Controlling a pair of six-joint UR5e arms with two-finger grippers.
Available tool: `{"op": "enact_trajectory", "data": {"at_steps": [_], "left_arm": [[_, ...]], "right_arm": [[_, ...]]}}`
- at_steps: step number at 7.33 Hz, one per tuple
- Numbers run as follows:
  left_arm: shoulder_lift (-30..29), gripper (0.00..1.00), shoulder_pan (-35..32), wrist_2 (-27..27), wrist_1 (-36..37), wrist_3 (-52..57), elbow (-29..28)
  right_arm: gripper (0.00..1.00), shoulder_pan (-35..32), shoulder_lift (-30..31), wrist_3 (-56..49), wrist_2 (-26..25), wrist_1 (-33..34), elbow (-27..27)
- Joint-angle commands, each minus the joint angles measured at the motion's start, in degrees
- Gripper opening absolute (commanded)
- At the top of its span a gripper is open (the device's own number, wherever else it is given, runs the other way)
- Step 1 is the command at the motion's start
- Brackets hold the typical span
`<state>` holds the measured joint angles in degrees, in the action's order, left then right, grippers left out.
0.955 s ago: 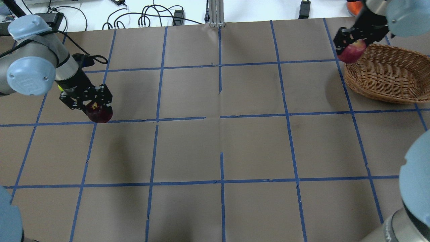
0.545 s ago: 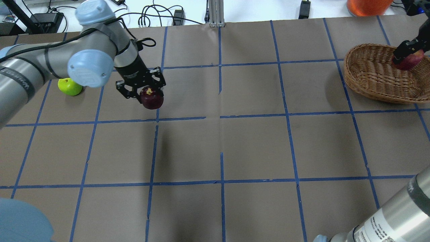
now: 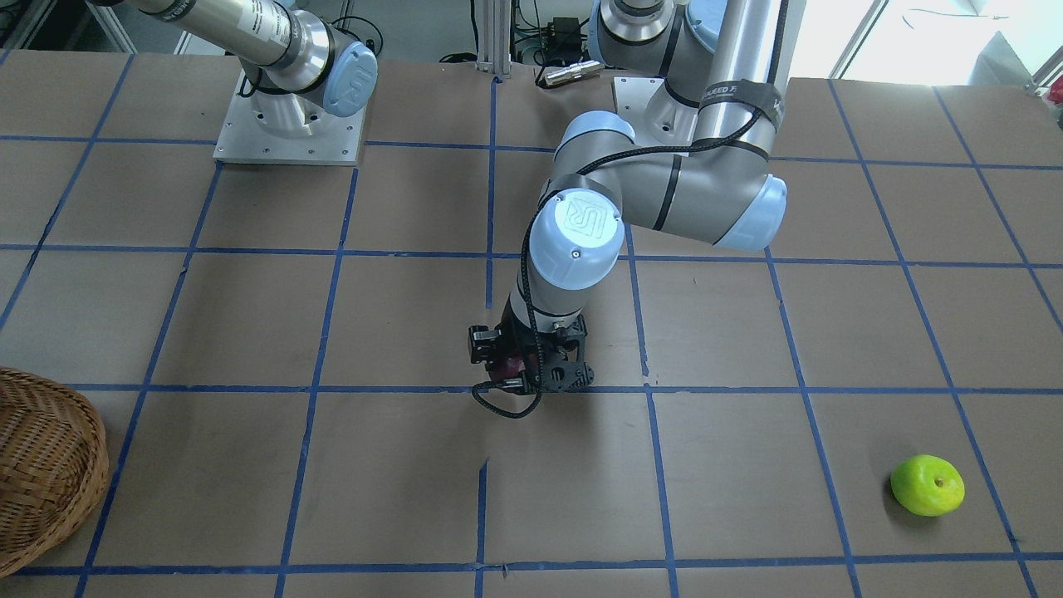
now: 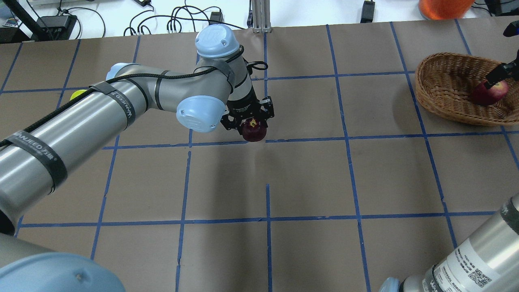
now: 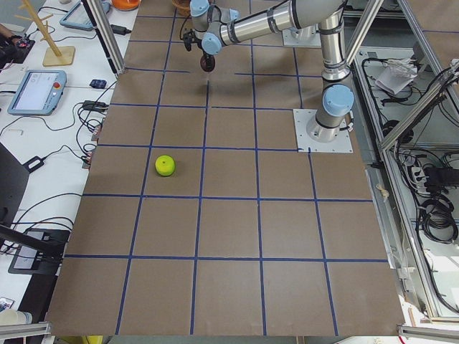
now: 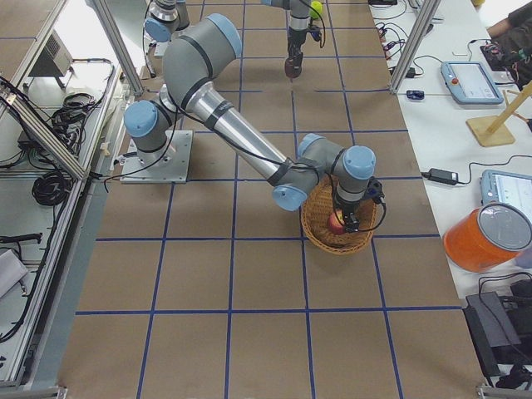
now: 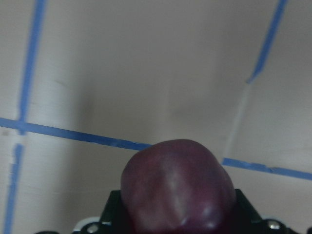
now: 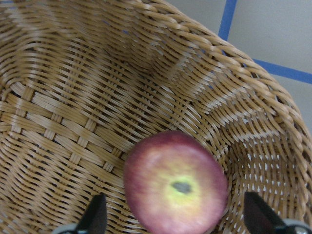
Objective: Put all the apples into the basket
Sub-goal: 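Set the purple apple at center with the left while the right releases into basket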
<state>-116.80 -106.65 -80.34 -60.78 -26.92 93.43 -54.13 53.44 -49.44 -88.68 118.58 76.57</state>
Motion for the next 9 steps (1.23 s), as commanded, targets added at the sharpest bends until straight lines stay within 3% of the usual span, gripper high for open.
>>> {"op": "enact_trajectory", "data": {"at_steps": [1, 2, 3, 6, 8, 9], "left_arm": [[-3.33, 0.45, -0.93, 1.15, 1.46, -0.23, 0.17], [-3.26, 0.49, -1.02, 1.06, 1.81, -0.06, 0.0], [-3.26, 0.99, -0.93, 1.15, 1.9, -0.76, -0.09], [1.38, 1.0, 2.03, 2.2, 0.06, -0.68, -1.15], [5.16, 1.0, 11.68, 1.77, -5.54, 3.33, -3.16], [6.05, 1.0, 17.12, 0.46, -11.14, 11.89, -4.82]], "right_arm": [[1.0, -1.67, 2.79, 0.57, 0.0, -0.72, -0.28], [1.0, -3.86, 5.51, 0.84, 0.17, -3.33, -0.28], [1.0, -7.88, 7.88, 7.02, 0.09, -7.19, -0.19], [1.0, -16.16, 11.41, 18.29, 2.45, -13.99, 1.21], [1.0, -22.39, 13.43, 27.42, 6.57, -15.84, 4.53], [1.0, -26.86, 15.44, 34.34, 7.11, -15.06, 7.51]]}}
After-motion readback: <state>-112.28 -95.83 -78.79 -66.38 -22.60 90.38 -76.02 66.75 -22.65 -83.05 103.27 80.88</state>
